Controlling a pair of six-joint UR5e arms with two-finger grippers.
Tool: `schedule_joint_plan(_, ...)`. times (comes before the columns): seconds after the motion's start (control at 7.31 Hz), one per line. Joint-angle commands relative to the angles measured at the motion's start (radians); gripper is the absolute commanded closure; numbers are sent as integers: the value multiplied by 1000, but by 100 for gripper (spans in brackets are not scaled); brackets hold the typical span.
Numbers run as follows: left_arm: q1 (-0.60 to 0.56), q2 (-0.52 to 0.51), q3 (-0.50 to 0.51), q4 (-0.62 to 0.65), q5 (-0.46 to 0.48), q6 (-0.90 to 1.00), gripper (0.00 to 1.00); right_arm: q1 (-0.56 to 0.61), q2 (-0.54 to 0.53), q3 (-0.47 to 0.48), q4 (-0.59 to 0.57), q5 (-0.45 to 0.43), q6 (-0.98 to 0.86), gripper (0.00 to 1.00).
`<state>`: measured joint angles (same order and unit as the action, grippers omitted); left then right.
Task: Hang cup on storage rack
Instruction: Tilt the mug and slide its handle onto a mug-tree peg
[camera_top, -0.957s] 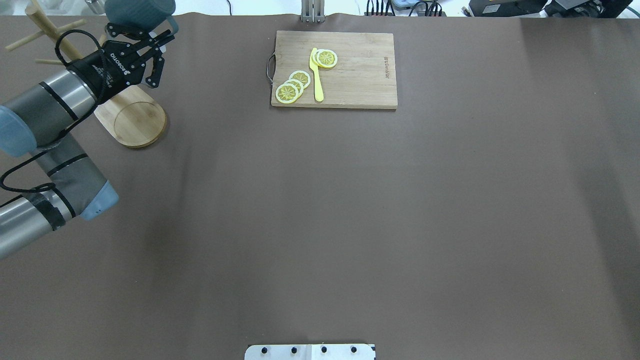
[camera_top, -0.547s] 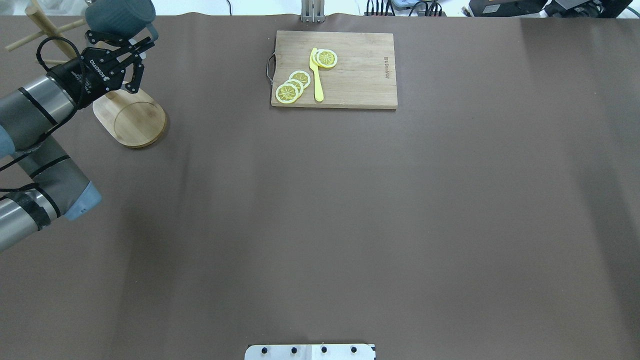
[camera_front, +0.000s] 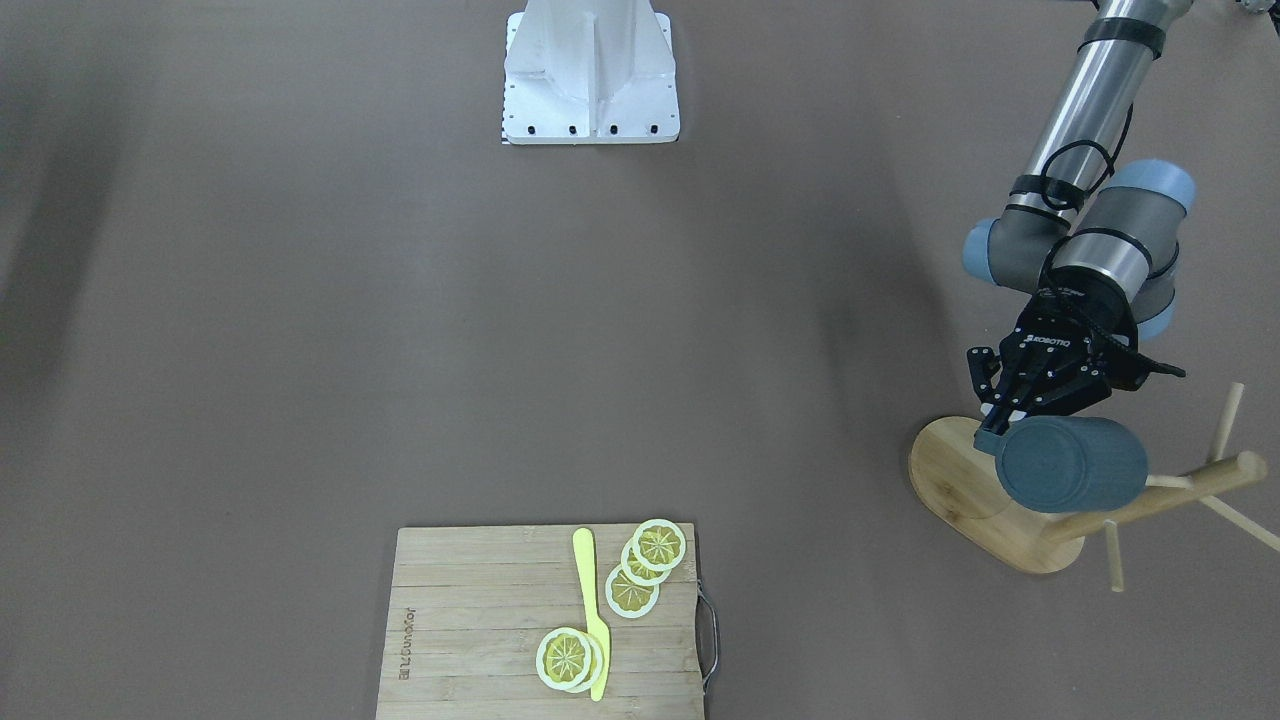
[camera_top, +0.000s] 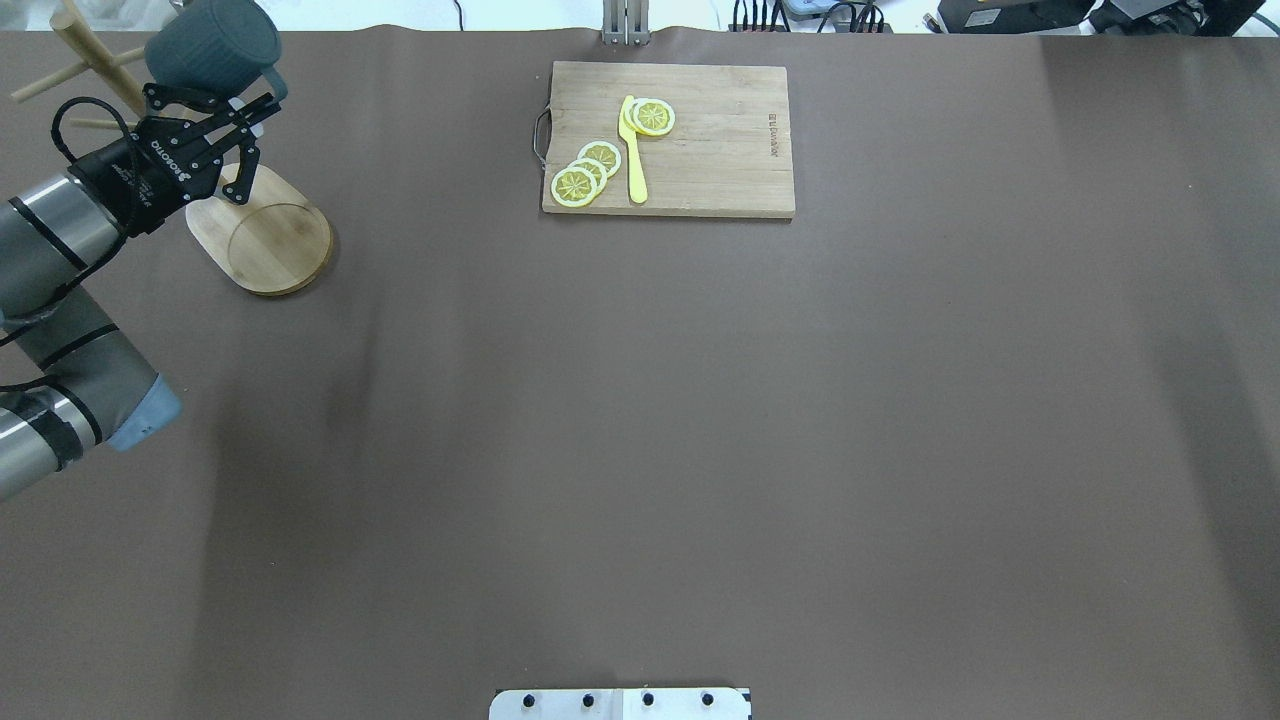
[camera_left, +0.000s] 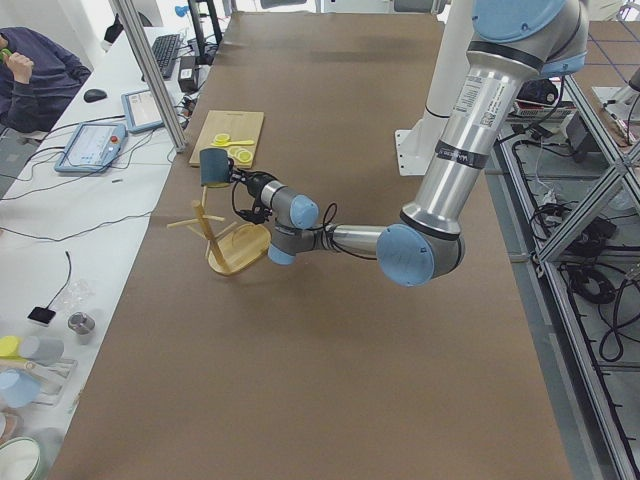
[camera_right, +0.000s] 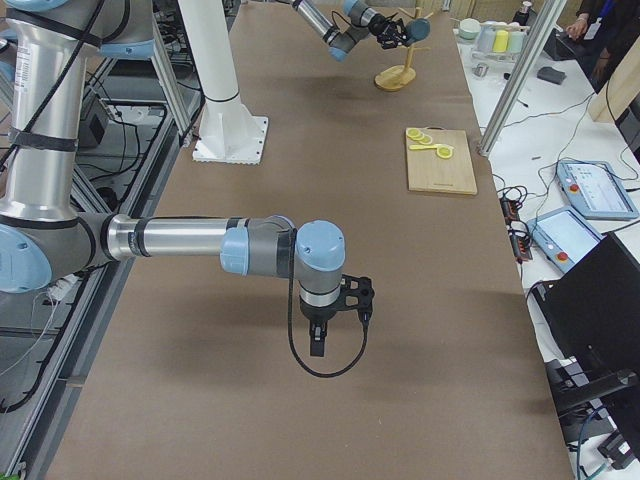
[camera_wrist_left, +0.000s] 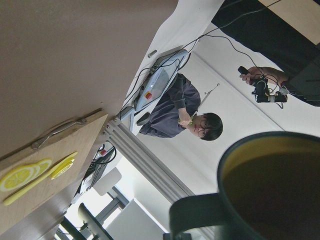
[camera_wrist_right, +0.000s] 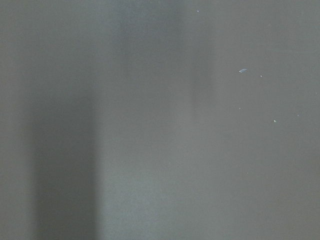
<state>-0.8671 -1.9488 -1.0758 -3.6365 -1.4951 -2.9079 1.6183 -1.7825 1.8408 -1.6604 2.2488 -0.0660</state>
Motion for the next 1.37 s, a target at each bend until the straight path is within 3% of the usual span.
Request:
schedule_joint_plan(0.0, -13, 11, 27, -28, -13, -2, 100, 0, 0, -2, -1, 0, 0, 0)
schedule_joint_plan(1.23, -53, 33, 59, -30, -60, -30, 100, 0, 0, 0, 1, 0, 0, 0)
